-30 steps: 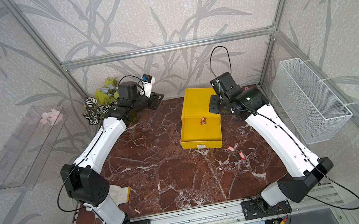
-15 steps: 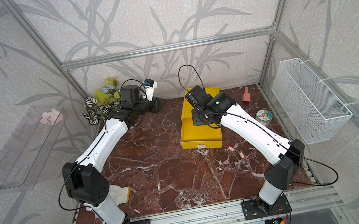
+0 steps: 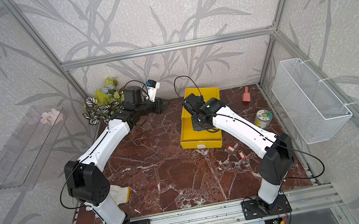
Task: Take the keys out of the drawer
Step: Pick up the key from the drawer.
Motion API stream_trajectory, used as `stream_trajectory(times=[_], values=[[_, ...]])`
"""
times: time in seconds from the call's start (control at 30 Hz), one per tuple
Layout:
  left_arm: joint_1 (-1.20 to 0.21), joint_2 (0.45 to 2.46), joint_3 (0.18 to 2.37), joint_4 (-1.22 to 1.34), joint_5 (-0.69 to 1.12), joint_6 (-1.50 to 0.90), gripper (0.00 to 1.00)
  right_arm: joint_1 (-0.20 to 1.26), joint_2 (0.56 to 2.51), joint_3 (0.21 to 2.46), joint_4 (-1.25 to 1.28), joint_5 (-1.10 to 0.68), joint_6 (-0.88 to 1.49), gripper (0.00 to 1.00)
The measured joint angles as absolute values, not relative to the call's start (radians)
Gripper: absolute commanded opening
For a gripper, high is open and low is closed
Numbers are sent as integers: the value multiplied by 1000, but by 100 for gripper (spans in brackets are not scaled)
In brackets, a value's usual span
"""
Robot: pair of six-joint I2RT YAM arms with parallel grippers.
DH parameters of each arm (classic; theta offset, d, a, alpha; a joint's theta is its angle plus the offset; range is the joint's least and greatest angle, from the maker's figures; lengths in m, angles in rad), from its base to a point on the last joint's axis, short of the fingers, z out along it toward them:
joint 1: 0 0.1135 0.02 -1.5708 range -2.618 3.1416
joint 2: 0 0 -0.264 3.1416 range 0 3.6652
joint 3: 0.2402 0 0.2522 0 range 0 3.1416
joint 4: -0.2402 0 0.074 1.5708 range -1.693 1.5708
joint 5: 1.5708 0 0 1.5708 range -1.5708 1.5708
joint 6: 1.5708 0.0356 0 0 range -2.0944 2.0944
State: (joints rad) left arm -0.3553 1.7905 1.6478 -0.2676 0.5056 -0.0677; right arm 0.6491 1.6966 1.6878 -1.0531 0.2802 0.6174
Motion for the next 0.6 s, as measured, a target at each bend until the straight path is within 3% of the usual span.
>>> stream_trajectory(times=[0.6], values=[[-371, 1792, 1666, -329, 510, -56, 43, 649, 1782, 1664, -964, 368, 669, 27]])
